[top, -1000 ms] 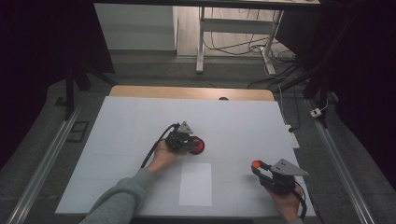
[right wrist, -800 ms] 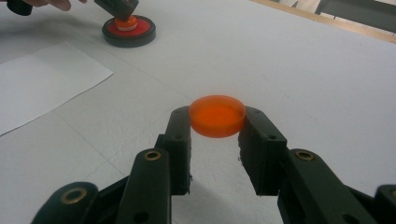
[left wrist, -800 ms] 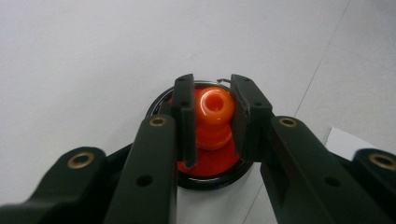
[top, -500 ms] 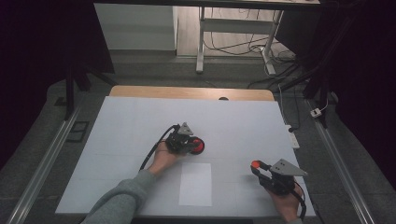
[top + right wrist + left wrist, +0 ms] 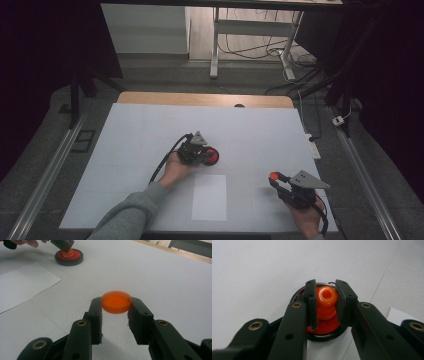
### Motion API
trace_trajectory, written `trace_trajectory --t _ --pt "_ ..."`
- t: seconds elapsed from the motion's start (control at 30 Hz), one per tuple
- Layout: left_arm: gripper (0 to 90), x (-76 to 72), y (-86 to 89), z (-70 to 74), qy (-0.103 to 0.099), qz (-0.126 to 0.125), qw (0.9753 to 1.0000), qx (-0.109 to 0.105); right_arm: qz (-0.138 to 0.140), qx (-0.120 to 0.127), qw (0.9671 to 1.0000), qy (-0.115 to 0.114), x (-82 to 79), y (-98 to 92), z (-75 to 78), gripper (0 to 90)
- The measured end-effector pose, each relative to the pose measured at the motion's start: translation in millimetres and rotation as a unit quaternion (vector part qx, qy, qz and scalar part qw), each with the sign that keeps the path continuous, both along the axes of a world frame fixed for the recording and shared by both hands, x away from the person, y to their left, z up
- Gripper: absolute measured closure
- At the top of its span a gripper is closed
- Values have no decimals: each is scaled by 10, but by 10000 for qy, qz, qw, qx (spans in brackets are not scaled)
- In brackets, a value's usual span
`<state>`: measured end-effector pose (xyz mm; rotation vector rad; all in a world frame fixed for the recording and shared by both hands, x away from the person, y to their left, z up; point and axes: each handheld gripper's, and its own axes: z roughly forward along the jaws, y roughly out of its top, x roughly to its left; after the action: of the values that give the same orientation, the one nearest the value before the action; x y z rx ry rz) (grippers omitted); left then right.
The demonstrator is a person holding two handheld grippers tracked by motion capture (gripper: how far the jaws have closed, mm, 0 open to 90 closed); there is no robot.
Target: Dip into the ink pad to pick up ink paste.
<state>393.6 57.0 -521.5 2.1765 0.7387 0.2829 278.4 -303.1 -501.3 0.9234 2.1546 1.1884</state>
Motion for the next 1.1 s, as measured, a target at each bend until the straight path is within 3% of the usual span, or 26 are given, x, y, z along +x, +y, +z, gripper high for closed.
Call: trace_trajectory --t 0.57,0.63,0.77,0.87,1.1 --pt "725 6 6 2 -14 -8 10000 -33 13 -15 10000 5 9 9 -11 640" --pt "723 17 25 13 52 12 9999 -125 8 -6 10000 13 11 4 -11 640" --pt "723 -13 98 141 -231 62 9986 -482 4 -8 10000 11 13 -6 -11 640" --pt "723 -46 145 248 -331 44 9972 -662 -2 -12 10000 6 12 -11 -9 640" --pt "723 -93 184 356 -366 -13 9959 -832 15 -18 10000 -4 7 -1 -1 640"
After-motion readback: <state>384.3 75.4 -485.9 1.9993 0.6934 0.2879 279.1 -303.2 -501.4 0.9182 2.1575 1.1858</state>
